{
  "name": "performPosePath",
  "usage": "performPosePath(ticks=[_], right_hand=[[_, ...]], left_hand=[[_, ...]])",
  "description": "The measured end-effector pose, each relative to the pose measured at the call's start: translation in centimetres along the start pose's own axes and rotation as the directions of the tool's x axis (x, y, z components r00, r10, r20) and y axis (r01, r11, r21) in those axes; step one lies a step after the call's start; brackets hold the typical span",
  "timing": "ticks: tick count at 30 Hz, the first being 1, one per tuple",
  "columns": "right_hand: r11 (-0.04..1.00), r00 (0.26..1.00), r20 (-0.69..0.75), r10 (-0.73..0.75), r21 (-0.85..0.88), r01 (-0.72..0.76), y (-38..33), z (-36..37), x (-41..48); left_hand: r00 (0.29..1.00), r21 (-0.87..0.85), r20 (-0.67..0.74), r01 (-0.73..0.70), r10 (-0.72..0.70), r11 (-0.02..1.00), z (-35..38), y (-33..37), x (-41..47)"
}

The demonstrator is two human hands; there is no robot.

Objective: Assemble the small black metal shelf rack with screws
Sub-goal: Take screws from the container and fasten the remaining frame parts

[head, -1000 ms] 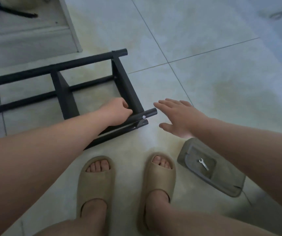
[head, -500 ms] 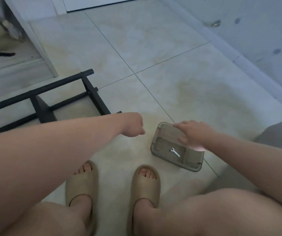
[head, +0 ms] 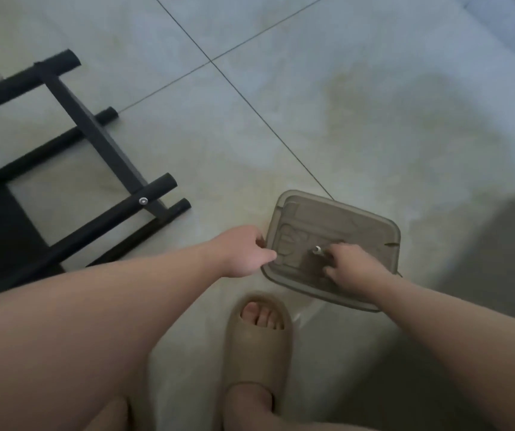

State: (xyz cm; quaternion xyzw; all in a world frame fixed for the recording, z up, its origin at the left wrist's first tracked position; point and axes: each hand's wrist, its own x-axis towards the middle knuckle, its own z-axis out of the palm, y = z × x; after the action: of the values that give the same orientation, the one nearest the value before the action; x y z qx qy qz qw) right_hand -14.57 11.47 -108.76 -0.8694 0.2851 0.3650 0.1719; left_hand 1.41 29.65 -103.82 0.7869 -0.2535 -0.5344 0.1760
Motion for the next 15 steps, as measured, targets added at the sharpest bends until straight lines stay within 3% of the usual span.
performPosePath(ticks=[7, 15], right_hand=[[0.997, 0.989, -0.146, 0.027, 0.073, -0.017, 0.1, 1.7, 3.3], [0.990, 0.991, -0.101, 0.086, 0.117, -0.074, -1.2, 2.1, 3.9]], left_hand=[[0.996, -0.142, -0.070, -0.062, 0.052, 0.988, 0.9, -1.2, 1.6], [0.997, -0.190, -0.076, -0.045, 0.031, 0.981, 1.4, -1.5, 1.6]])
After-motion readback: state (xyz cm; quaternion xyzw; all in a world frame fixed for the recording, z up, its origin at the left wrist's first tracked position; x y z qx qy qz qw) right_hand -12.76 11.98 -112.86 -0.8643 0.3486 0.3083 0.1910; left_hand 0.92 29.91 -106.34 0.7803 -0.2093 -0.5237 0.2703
